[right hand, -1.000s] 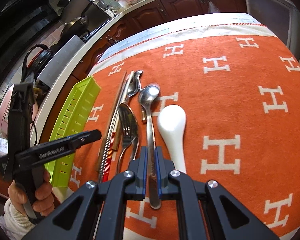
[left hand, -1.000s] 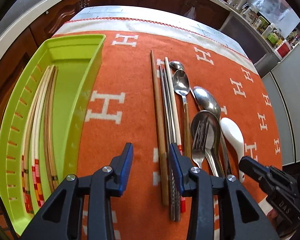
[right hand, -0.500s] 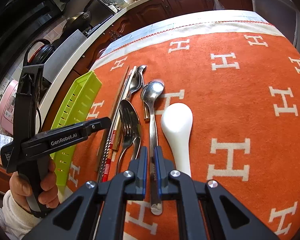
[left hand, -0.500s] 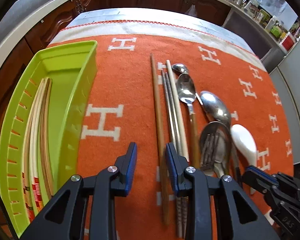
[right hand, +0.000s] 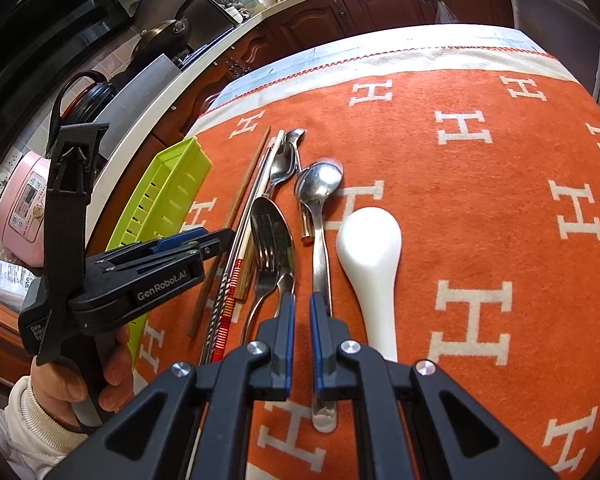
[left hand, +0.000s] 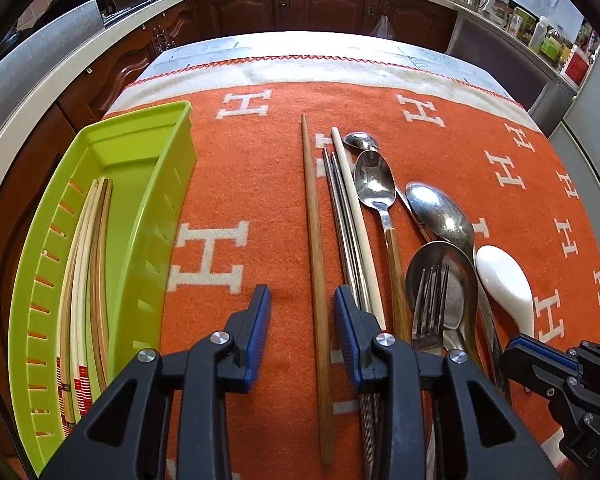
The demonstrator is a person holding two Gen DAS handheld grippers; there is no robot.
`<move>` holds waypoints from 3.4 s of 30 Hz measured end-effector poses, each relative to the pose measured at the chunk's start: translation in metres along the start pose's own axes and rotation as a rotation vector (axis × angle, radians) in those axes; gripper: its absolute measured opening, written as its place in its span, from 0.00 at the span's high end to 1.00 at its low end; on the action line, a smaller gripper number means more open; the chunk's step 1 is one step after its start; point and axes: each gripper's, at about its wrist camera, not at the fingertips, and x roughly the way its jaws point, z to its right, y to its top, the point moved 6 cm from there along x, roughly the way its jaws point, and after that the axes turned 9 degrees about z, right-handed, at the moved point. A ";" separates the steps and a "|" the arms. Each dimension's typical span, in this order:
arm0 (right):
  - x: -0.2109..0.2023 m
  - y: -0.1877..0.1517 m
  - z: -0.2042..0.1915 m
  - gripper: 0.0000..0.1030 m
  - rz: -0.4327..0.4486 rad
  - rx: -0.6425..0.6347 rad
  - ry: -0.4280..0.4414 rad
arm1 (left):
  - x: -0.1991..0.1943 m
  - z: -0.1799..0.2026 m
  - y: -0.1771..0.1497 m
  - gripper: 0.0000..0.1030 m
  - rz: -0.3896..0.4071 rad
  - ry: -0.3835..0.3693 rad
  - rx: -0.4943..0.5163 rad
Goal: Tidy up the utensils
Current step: 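Grasp a plain wooden chopstick with the left tool, then drop the wooden chopstick in the tray with the left tool while the right grasps a steel chopstick, then lift the steel chopstick with the right tool while the left tool returns to the utensils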
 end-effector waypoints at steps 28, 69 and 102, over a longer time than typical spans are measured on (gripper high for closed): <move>-0.006 -0.002 -0.037 0.93 -0.013 -0.051 -0.017 | -0.078 -0.028 0.004 0.96 0.108 -0.150 -0.063; 0.062 0.007 -0.079 0.87 -0.060 -0.123 -0.184 | -0.098 -0.114 -0.010 0.93 0.150 -0.143 -0.117; 0.070 0.004 -0.075 0.96 -0.131 -0.007 -0.130 | -0.094 -0.083 -0.018 0.90 0.108 -0.236 -0.096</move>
